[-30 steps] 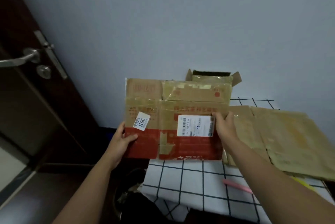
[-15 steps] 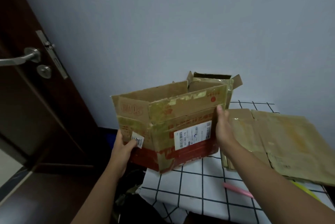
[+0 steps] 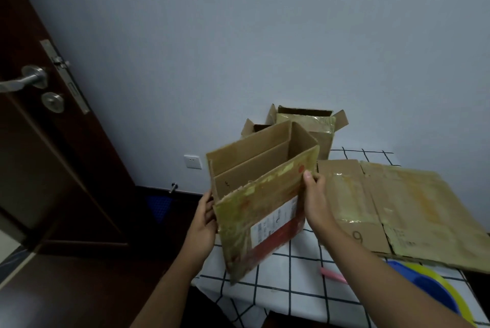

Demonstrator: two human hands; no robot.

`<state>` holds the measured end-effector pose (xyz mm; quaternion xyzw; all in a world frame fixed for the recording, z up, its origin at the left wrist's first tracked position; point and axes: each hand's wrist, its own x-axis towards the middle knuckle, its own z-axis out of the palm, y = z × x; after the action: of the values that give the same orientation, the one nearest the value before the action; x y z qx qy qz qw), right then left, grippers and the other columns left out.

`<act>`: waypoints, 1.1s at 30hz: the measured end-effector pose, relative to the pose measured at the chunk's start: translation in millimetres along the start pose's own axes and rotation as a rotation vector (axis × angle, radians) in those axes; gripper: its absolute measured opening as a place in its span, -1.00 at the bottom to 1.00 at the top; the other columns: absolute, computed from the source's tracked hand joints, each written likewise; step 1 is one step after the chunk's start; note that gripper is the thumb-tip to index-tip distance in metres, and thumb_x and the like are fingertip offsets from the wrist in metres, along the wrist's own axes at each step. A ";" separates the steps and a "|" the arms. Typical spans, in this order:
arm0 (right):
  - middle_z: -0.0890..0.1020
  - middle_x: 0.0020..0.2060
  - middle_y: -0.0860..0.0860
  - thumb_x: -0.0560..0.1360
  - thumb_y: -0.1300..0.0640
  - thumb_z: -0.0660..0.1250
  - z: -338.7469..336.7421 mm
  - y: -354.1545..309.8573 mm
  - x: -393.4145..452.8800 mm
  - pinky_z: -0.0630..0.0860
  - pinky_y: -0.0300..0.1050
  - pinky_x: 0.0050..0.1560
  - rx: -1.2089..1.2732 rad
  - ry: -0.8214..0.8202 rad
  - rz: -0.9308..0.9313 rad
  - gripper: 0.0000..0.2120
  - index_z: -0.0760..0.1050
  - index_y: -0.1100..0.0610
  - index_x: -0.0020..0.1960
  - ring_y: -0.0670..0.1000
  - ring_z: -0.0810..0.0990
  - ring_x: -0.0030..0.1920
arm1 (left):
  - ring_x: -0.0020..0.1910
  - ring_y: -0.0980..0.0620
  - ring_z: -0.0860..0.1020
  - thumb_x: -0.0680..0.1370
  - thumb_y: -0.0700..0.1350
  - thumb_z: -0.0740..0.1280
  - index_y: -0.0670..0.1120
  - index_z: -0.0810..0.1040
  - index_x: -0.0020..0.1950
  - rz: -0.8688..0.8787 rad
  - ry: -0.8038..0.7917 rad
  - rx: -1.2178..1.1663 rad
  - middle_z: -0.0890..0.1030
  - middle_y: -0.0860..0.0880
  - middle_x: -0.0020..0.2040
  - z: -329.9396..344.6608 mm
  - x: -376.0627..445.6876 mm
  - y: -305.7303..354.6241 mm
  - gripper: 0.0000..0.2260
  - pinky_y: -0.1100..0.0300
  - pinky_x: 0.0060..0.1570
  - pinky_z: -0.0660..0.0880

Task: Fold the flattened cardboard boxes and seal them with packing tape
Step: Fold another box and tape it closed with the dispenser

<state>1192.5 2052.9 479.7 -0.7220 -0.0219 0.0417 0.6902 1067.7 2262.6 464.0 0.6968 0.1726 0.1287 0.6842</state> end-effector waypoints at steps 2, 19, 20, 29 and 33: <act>0.54 0.09 -0.06 0.63 -0.16 0.16 -7.0 2.3 -14.6 0.45 -0.13 0.00 -0.024 0.008 -0.046 -0.66 0.30 0.05 0.25 -0.08 0.54 0.13 | 0.12 -0.03 0.61 0.64 -0.32 0.18 -0.08 0.38 0.46 -0.027 0.057 -0.056 0.59 -0.08 0.22 2.1 4.6 4.5 -0.61 0.23 -0.03 0.61; 0.37 0.38 -0.05 0.51 -0.06 0.39 -43.2 48.2 -85.3 0.40 0.04 0.39 -0.389 -0.137 -0.272 -0.18 -0.08 -0.13 0.56 -0.10 0.36 0.39 | -0.01 -0.12 0.61 0.63 0.13 0.16 0.04 0.67 -0.02 -0.298 0.220 -0.156 0.69 -0.14 0.00 1.5 -5.6 3.4 -0.68 -0.15 0.15 0.50; 0.37 0.38 -0.04 0.51 -0.05 0.39 -43.2 48.3 -84.6 0.39 0.04 0.39 -0.402 -0.142 -0.277 -0.17 -0.10 -0.15 0.55 -0.08 0.36 0.39 | 0.00 -0.11 0.63 0.64 0.11 0.16 0.07 0.68 0.00 -0.261 0.203 -0.136 0.69 -0.12 0.02 -0.3 -5.8 5.1 -0.69 -0.17 0.14 0.51; 0.37 0.42 -0.12 0.43 -0.30 0.31 -58.6 13.9 -68.1 0.44 0.09 0.34 -0.349 -0.145 -0.369 -0.23 0.04 -0.21 0.51 -0.10 0.40 0.40 | 0.09 0.20 0.60 0.66 0.11 0.05 0.05 0.48 0.33 0.179 0.156 -0.087 0.65 0.14 0.11 -7.2 -20.1 28.7 -0.65 0.19 0.01 0.55; 0.19 0.52 -0.25 0.43 -0.31 0.30 -55.3 0.5 -61.2 0.28 0.02 0.41 -0.379 -0.151 -0.448 -0.31 0.29 -0.09 0.48 -0.22 0.19 0.50 | 0.32 0.09 0.48 0.51 0.38 0.13 0.18 0.44 0.38 0.258 0.032 0.160 0.47 0.06 0.37 -9.4 -23.9 25.9 -0.48 0.04 0.21 0.49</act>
<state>1136.6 1992.4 483.4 -0.8102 -0.2392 -0.0626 0.5314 1043.8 2261.1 491.4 0.7632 0.1020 0.2125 0.6016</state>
